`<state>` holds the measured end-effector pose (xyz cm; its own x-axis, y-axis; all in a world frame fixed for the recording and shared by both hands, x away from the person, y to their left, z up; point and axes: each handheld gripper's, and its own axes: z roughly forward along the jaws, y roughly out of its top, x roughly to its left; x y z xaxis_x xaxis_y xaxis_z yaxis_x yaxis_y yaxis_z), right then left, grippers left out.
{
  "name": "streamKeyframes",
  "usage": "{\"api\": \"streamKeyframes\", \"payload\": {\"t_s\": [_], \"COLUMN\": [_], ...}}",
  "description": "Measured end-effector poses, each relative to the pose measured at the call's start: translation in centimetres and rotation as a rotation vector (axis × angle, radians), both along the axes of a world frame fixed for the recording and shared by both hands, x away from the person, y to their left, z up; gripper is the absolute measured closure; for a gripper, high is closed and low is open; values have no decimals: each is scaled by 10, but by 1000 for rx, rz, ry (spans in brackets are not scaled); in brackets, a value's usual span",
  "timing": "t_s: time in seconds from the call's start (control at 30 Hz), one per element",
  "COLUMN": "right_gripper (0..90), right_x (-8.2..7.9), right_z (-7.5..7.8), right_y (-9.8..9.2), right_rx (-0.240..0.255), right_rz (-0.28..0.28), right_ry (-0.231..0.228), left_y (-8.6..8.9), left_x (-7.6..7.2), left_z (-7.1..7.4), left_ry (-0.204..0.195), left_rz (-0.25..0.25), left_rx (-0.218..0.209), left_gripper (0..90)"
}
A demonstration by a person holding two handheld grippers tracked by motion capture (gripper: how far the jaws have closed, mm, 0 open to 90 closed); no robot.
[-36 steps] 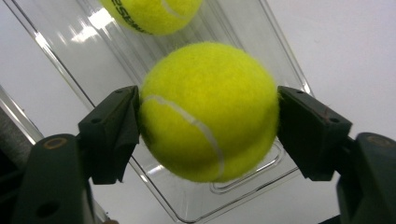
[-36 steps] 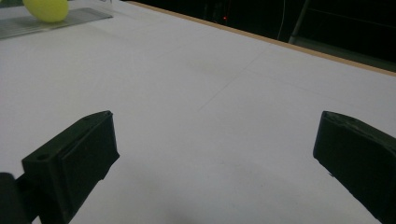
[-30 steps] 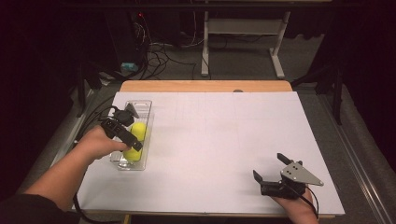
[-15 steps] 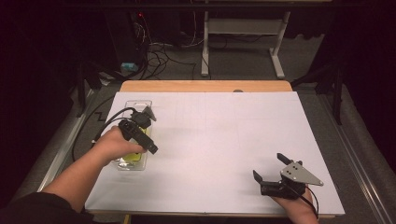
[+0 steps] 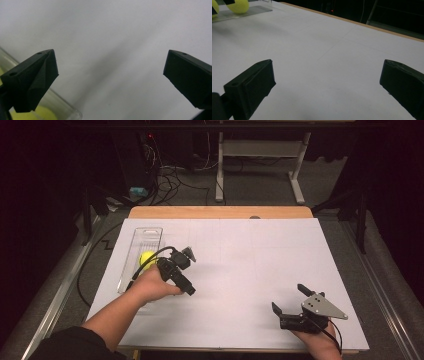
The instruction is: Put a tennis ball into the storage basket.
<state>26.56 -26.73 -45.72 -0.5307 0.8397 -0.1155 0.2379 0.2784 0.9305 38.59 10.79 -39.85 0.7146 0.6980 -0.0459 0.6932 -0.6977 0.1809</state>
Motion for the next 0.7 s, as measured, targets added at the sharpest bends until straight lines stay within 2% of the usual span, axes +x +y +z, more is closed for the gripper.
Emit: {"api": "streamKeyframes", "payload": {"t_s": [0.03,0.1,0.2,0.27,0.3,0.33,0.53,0.7], "right_gripper": [0,0,0,0,0,0,0,0], "right_x": [0,0,0,-1,0,0,0,-1], "right_z": [0,0,0,0,0,0,0,0], "right_y": [0,0,1,1,1,1,2,1], "right_rx": [0,-2,0,-2,-4,-2,-4,3], "right_rz": [0,2,2,1,3,1,9,6], "right_ry": [0,-1,0,1,0,0,-3,1], "left_y": [-1,-2,-3,-1,0,1,8,10], "left_x": [-2,-6,-13,-18,-19,-22,-32,-39], "left_z": [-3,-10,-20,-26,-28,-32,-47,-56], "left_ry": [-9,-21,-85,-122,-139,-165,-268,-364], "left_rz": [-3,0,6,27,32,39,66,68], "left_rx": [-6,-62,-103,-176,-196,-236,-408,-510], "left_gripper": [4,4,4,4,4,4,0,0]}}
